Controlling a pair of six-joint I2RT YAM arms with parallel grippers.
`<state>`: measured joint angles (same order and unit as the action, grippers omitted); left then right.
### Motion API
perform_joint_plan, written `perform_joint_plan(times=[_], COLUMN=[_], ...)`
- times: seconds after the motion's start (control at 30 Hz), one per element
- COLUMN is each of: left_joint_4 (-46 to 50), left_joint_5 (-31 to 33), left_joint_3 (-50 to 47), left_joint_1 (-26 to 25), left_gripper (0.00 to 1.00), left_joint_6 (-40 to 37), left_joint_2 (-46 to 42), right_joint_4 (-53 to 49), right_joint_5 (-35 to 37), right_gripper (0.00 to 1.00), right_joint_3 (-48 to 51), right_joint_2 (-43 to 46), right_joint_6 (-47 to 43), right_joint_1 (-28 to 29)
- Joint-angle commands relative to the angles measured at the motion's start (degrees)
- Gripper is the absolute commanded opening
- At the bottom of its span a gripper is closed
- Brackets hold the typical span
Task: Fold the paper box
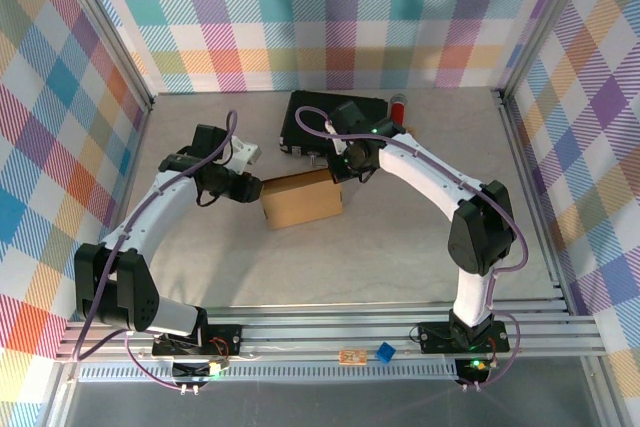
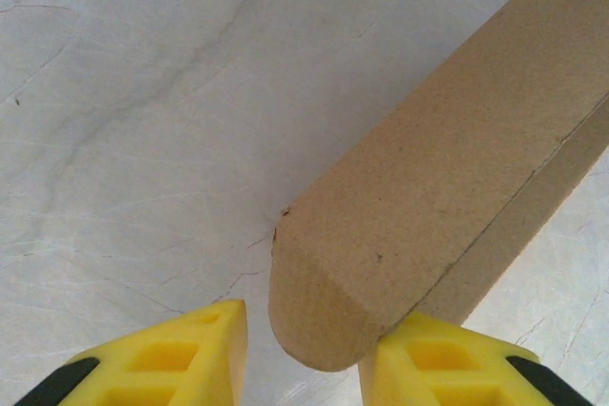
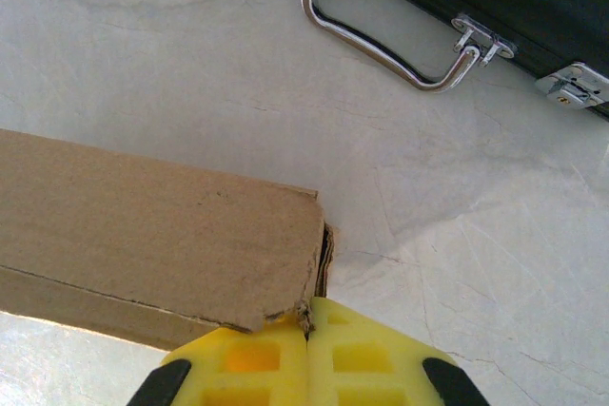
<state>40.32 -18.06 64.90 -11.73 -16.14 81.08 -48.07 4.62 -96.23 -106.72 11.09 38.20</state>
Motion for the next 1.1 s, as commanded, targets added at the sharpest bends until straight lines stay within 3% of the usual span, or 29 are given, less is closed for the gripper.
perform_joint_plan(times=[0.0, 0.23, 1.07], left_joint_4=[-0.4, -0.1, 14.5], left_joint_5=[0.2, 0.1, -7.5], left_joint_3=[2.0, 3.5, 14.0], left_joint_1=[-0.8, -0.9, -1.0], left_gripper=[0.31, 0.00, 0.00], left_joint_6=[-0.5, 1.6, 18.3], left_joint_2=[0.6, 1.4, 8.5], right_joint_4=[-4.7, -4.7, -5.5], right_joint_5=[-1.5, -0.8, 2.1], right_gripper=[0.00, 0.00, 0.00], right_joint_3=[0.2, 0.2, -0.3], right_joint_2=[-2.2, -2.0, -2.2], right_joint_6=[-0.1, 0.0, 1.4], right_joint_1=[-0.1, -0.1, 1.0])
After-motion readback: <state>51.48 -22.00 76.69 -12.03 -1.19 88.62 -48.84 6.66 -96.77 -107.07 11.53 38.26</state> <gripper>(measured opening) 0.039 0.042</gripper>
